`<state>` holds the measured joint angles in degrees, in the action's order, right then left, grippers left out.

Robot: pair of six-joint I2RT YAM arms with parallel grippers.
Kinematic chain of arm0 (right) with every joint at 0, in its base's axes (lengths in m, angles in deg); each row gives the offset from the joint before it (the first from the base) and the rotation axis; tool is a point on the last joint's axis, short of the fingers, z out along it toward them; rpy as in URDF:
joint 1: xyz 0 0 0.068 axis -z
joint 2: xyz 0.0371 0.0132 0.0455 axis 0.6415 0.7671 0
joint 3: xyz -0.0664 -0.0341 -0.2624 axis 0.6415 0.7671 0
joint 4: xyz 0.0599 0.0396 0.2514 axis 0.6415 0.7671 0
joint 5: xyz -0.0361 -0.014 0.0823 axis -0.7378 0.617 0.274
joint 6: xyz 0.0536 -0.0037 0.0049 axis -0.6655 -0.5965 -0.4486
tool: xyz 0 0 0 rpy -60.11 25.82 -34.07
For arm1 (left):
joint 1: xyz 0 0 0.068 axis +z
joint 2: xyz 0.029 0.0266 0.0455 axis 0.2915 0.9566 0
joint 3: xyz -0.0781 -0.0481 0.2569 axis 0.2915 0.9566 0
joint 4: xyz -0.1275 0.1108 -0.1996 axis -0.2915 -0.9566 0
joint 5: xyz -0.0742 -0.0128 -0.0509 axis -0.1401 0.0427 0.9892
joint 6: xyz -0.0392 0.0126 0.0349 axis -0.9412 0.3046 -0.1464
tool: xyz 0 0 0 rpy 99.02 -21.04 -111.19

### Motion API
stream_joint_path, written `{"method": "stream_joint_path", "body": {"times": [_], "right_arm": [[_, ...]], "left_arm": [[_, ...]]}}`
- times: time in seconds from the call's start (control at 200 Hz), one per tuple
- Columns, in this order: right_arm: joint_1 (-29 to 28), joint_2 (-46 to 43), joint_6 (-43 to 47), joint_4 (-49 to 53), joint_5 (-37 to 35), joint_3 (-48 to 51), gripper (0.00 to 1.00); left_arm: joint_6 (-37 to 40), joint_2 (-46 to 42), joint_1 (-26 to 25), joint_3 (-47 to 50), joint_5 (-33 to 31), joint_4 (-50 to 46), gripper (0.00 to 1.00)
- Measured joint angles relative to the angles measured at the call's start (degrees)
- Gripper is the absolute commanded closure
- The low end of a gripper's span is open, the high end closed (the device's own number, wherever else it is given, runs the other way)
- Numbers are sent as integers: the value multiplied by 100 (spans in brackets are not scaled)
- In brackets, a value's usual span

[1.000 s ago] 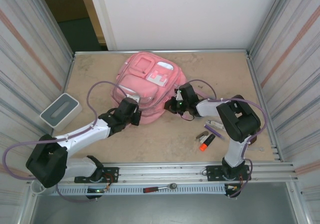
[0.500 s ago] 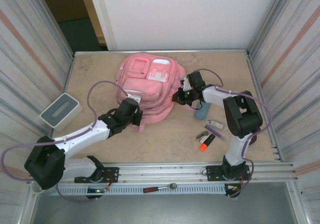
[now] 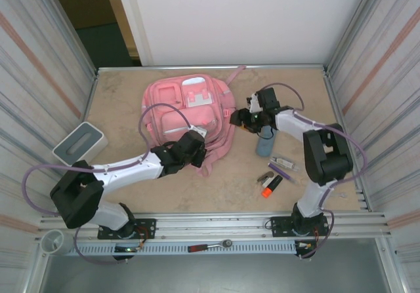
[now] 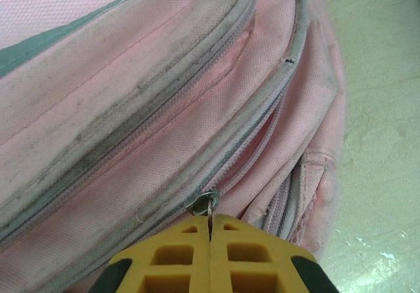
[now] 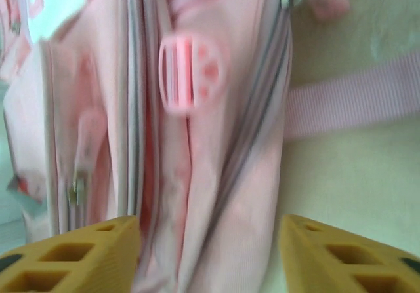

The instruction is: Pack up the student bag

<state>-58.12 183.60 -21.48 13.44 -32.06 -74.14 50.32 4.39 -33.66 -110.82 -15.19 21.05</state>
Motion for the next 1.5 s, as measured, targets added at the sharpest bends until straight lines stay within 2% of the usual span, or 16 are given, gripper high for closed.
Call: {"method": "stream_joint_path", "body": {"times": [0.165,0.291,0.381,0.431,0.501,0.596,0.661,0.716,0.987,1.172,1.343,1.433,1.503], "right_arm": [[-584,-699,-317,-334,-94,1045,27],[-1115,-647,-590,-621,-240,1351,25],[-1270,-496,-765,-907,-372,1362,27],[-1283,-389,-846,-1075,-382,1362,36],[-1294,-247,-931,-1266,-391,1360,58],[-1283,-118,-990,-1405,-385,1351,83],[-1259,-92,-984,-1438,-356,1342,94],[-1226,-90,-1001,-1432,-334,1340,100],[-763,-212,-732,-1340,-323,1322,100],[-656,-205,-245,-496,-289,664,100],[-509,208,201,356,-214,-358,99],[-328,492,374,697,-170,-835,93],[-157,662,448,859,-153,-1137,84]], "left_arm": [[2,0,2,0,2,15,100],[2,0,2,0,0,15,100],[2,-7,2,0,0,15,100],[2,-31,2,0,0,15,100],[2,-83,2,7,-2,17,100],[7,-184,2,90,0,68,100],[11,-271,44,216,0,85,100],[24,-361,105,328,-2,74,100],[111,-1108,765,896,24,-70,100],[136,-1486,1231,1121,195,-179,100],[149,-1543,979,1119,190,-31,100],[122,-1292,651,1010,162,61,100],[79,-918,398,787,151,116,100]]}}
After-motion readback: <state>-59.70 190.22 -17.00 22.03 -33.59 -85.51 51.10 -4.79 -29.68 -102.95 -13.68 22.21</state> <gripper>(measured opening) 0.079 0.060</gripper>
